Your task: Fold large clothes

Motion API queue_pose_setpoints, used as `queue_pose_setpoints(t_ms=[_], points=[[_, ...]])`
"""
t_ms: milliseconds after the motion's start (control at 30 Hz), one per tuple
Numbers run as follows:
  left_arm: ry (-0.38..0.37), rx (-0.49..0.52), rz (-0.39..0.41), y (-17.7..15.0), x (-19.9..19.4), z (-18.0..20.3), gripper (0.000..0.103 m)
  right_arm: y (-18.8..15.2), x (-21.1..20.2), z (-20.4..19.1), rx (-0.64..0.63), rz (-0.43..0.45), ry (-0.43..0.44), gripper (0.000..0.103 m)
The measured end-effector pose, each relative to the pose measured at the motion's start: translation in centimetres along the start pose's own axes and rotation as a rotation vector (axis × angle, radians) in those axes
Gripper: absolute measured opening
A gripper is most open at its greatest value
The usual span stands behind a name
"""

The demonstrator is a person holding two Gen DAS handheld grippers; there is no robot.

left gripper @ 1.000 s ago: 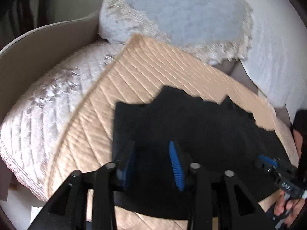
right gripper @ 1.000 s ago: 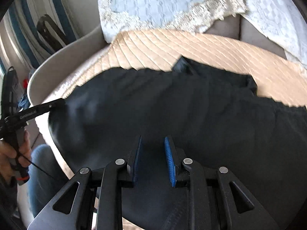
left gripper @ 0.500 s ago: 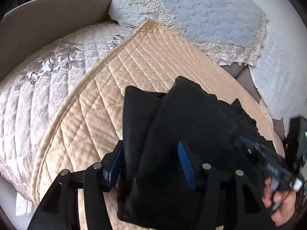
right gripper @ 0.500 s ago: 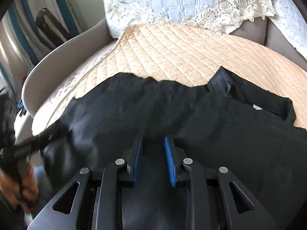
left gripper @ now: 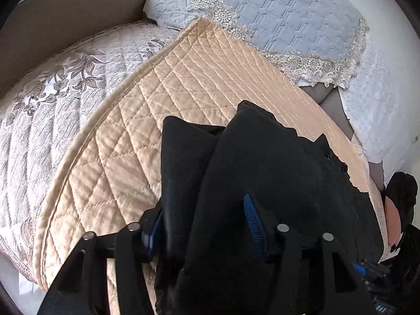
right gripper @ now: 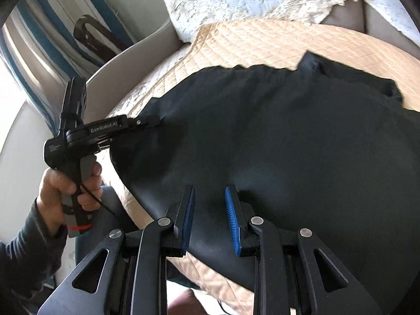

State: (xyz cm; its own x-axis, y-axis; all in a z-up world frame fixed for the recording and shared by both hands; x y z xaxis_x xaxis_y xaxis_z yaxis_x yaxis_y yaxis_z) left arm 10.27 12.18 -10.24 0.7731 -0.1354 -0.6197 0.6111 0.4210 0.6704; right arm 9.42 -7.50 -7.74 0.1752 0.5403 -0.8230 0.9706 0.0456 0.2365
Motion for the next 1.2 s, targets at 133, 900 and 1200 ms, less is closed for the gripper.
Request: queue_pose_setpoints(t_ms=[133,900,1200], points=[[-0.018,-0.045,-0.01,-0.3,-0.7,-0.4,0.027,0.3,-2.1,2.7,0.051,0.037,-0.05,0.025],[-0.467,0.074,-0.096,-1.7,-3.3,20.8,0.009,-1.3,-10.1,11.3,0.268,0.171,-0.133,0.025],[-0.486,0.103,-0.244,-7.0,-0.1,22.4,0.019,-1.3,-9.8,12.5,0.433,0.189,-0.014,0.05]])
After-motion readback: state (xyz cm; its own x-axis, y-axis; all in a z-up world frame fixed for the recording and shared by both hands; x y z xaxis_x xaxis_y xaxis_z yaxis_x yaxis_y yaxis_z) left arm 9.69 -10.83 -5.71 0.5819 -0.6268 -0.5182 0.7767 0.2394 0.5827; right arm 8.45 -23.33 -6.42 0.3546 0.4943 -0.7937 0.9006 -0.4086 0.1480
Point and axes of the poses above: each gripper's, at about its wrist camera, not at the fingertips, and x roughly the way its jaws point, z to its right, y to its top, the point moved 7 cm from there along x, roughly the way its jaws point, and after that the axes turned 14 degrees about z, right-handed, at the moved point
